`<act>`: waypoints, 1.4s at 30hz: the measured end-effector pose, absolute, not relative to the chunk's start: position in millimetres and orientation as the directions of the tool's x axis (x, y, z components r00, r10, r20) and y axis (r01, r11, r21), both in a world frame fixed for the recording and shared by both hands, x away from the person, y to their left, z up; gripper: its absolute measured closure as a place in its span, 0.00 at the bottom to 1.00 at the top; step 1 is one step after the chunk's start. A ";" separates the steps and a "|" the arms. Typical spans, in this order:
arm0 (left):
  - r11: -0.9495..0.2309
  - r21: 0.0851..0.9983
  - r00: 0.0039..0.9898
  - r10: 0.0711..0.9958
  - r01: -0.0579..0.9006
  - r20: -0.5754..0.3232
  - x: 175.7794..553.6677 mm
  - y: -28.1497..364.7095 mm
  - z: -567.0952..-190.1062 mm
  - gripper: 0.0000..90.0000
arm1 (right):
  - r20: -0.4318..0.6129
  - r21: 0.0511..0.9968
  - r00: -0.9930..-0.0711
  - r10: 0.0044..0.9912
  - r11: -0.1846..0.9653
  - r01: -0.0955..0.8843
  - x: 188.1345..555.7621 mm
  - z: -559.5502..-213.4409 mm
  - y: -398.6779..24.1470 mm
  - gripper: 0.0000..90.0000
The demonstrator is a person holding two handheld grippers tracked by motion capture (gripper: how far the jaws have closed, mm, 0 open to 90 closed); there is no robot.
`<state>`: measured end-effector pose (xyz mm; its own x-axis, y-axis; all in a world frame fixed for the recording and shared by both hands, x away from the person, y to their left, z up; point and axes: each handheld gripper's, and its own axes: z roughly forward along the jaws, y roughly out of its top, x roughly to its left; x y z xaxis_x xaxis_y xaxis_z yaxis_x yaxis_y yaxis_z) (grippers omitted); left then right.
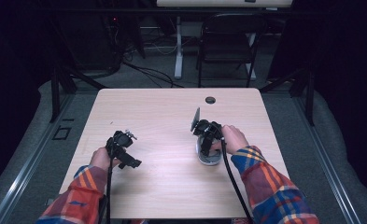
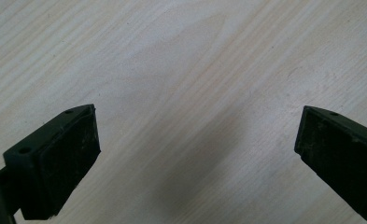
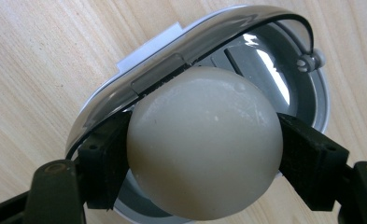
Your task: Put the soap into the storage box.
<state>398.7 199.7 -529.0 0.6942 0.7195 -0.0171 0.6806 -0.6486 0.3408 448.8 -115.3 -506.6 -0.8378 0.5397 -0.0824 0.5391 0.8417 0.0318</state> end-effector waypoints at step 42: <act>-0.651 0.340 0.695 0.719 0.679 -0.010 398.2 198.8 -528.9 0.00 | -0.114 0.193 -0.780 0.615 0.784 0.590 418.3 -448.3 -178.2 0.05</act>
